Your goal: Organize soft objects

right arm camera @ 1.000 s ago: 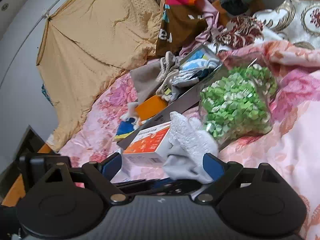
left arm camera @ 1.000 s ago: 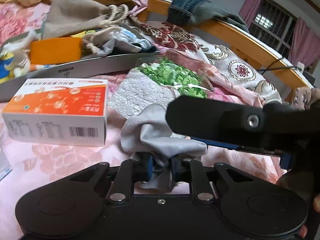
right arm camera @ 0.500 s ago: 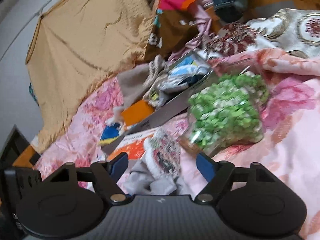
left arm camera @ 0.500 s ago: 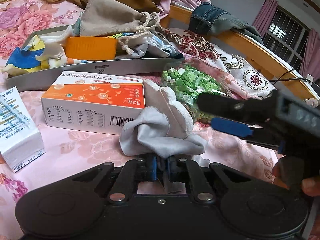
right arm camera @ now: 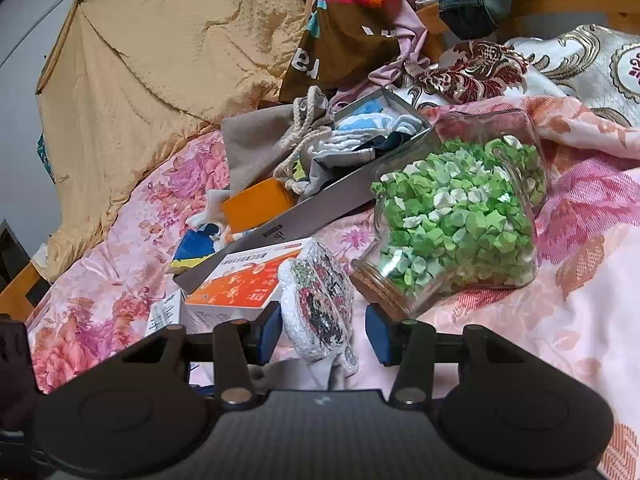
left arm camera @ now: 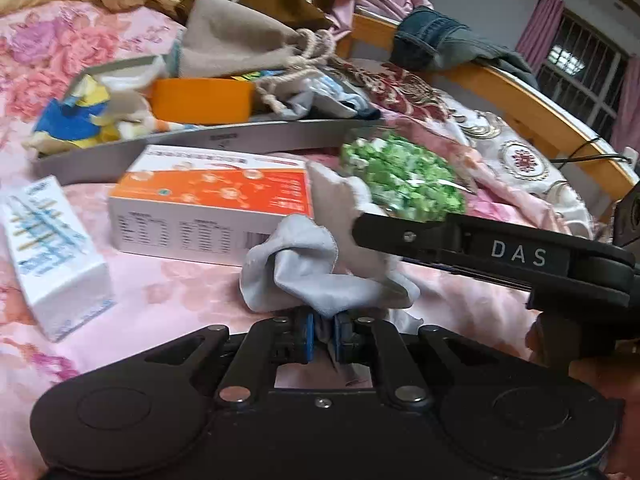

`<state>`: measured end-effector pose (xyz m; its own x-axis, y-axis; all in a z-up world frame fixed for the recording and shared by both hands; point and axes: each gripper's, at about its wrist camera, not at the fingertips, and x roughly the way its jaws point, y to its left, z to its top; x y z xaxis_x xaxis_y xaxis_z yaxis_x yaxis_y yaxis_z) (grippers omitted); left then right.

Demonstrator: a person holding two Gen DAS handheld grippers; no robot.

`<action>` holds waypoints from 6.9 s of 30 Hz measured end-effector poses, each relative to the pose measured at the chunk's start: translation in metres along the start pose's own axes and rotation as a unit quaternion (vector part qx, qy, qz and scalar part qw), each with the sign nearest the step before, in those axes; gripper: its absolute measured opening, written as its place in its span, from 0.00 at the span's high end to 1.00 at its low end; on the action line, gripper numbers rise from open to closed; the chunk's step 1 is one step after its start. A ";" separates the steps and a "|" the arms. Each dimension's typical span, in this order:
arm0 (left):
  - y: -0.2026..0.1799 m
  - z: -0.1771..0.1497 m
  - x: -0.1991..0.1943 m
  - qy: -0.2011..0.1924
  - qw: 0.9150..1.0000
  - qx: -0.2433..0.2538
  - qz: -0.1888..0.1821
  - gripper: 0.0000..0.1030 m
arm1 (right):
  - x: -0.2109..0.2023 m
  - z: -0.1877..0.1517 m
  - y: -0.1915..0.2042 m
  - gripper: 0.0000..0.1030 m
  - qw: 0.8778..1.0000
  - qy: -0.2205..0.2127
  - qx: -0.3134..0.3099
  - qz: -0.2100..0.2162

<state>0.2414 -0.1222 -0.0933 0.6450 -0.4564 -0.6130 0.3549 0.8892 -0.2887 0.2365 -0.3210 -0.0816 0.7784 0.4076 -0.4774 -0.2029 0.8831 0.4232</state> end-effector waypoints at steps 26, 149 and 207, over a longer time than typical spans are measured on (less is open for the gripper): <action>0.039 0.012 -0.047 -0.029 0.999 -0.012 0.024 0.94 | -0.021 -0.016 0.053 0.86 0.990 -0.067 -0.090 -0.085; 0.062 0.097 -0.107 -0.144 0.968 -0.023 0.205 0.01 | -0.035 0.070 0.110 0.00 0.971 -0.141 -0.174 -0.087; 0.000 -0.036 -0.167 -0.122 0.968 -0.026 0.217 0.01 | -0.125 -0.050 0.084 0.00 0.985 -0.073 -0.097 -0.118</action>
<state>0.1098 -0.0451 -0.0174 0.8685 -0.0275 -0.4950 -0.0163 0.9963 -0.0841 0.0930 -0.2858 -0.0247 0.8922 0.1593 -0.4226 -0.1038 0.9830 0.1514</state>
